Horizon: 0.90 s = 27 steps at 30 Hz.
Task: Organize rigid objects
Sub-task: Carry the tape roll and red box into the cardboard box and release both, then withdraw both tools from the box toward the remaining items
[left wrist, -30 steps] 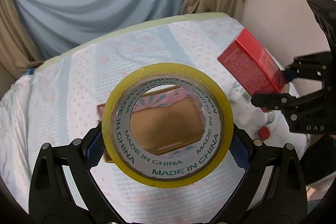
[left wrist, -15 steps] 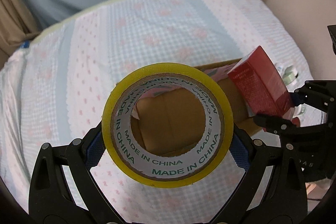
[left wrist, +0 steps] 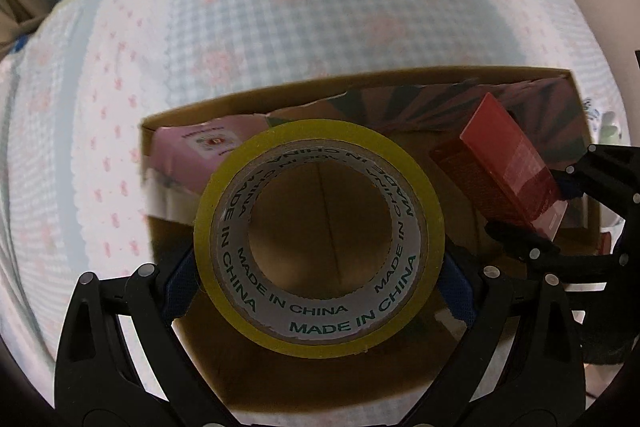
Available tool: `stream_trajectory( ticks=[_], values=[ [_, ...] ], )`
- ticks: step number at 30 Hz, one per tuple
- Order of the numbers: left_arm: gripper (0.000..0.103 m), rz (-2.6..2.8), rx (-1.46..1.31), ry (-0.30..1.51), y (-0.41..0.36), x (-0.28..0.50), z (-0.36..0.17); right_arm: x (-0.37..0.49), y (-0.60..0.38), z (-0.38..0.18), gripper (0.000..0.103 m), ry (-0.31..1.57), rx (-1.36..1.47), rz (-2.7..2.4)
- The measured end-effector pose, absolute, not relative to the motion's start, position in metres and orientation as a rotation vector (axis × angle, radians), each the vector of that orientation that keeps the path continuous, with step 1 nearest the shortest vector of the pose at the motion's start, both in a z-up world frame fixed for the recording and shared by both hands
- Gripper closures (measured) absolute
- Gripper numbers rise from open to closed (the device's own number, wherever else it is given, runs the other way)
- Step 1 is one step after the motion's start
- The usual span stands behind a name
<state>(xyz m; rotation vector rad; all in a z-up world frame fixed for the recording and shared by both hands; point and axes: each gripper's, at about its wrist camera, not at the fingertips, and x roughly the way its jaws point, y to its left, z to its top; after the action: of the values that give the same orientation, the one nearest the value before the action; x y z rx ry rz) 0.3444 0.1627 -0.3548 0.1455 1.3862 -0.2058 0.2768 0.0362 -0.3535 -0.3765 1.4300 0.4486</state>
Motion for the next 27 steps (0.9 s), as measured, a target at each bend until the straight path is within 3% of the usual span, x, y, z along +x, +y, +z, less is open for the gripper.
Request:
stream_trajectory(
  ticks=[7,8,9,10,11,27],
  values=[
    [0.006,-0.228,0.135,1.421,0.156,0.352,-0.366,0.283,0.029,-0.375,0.065,1.439,-0.386,0.48],
    [0.006,-0.235,0.124,1.43,0.157,0.353,-0.367,0.284,0.028,-0.377,0.057,1.441,-0.386,0.476],
    [0.006,-0.237,0.116,1.449,0.157,0.353,-0.368,0.284,0.027,-0.377,0.03,1.437,-0.382,0.474],
    [0.0,-0.233,0.113,1.454,0.158,0.353,-0.369,0.284,0.026,-0.376,0.01,1.428,-0.371,0.481],
    [0.001,-0.225,0.114,1.44,0.16,0.352,-0.367,0.284,0.025,-0.374,0.0,1.419,-0.356,0.494],
    [0.001,-0.24,0.127,1.323,0.164,0.328,-0.305,0.267,0.007,-0.32,0.0,1.308,-0.295,0.453]
  ],
)
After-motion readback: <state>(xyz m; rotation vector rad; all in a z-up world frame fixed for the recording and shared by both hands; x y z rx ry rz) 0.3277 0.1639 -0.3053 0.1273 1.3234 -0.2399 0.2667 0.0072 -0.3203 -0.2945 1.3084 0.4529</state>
